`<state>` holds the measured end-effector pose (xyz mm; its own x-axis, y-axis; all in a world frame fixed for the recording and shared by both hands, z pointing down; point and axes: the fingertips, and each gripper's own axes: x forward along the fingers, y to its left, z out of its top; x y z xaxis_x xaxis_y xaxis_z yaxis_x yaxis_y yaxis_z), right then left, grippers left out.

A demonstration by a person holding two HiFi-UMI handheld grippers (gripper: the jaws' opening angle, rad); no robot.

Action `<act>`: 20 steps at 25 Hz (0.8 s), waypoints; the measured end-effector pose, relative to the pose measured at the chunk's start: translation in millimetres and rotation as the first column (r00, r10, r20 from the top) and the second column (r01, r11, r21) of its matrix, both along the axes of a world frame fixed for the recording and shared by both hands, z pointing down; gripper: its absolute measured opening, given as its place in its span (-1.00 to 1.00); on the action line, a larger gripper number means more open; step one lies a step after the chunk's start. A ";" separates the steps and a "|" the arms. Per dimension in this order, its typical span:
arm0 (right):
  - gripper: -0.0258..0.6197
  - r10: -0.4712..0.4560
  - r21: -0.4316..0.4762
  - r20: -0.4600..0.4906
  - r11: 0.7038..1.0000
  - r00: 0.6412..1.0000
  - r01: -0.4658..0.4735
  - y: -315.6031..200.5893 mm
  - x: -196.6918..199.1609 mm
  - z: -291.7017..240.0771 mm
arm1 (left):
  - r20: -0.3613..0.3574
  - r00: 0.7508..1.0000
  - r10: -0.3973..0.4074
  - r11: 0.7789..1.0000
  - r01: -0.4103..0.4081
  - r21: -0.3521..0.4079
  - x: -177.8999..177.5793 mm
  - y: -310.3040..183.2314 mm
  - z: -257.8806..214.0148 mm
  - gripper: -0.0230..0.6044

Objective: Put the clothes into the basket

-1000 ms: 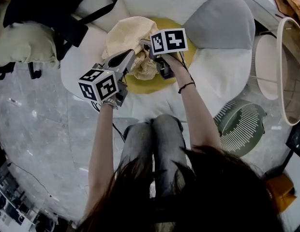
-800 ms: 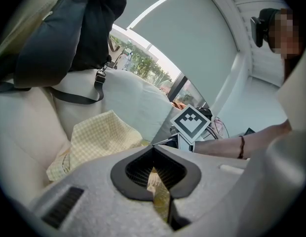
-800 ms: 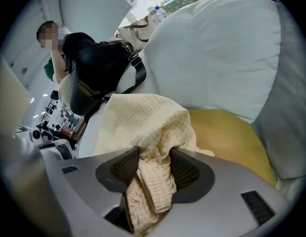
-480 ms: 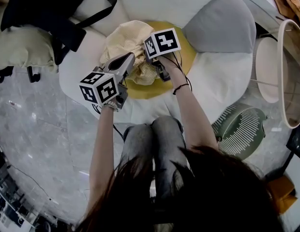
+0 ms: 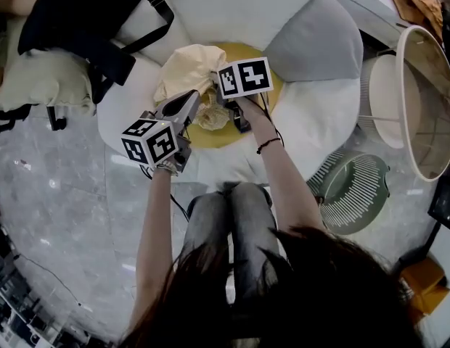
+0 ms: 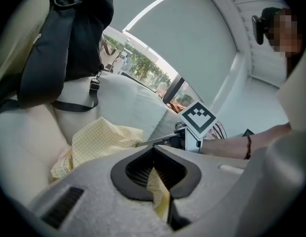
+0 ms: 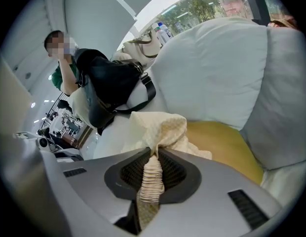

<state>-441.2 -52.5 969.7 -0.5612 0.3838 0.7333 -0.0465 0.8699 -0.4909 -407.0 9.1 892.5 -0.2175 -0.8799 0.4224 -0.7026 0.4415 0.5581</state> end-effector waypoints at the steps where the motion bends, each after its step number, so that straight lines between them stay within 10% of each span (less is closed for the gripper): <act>1: -0.77 0.005 -0.002 0.009 1.000 1.000 -0.005 -0.8 1.8 -9.3 | 0.001 1.000 -0.006 1.000 0.006 0.003 1.6 -0.4 -7.3 -0.89; 20: -0.78 0.040 -0.020 0.084 0.999 0.996 -0.039 7.3 34.1 -162.8 | -0.012 1.000 -0.015 1.000 0.015 0.022 28.6 9.9 -141.4 -0.89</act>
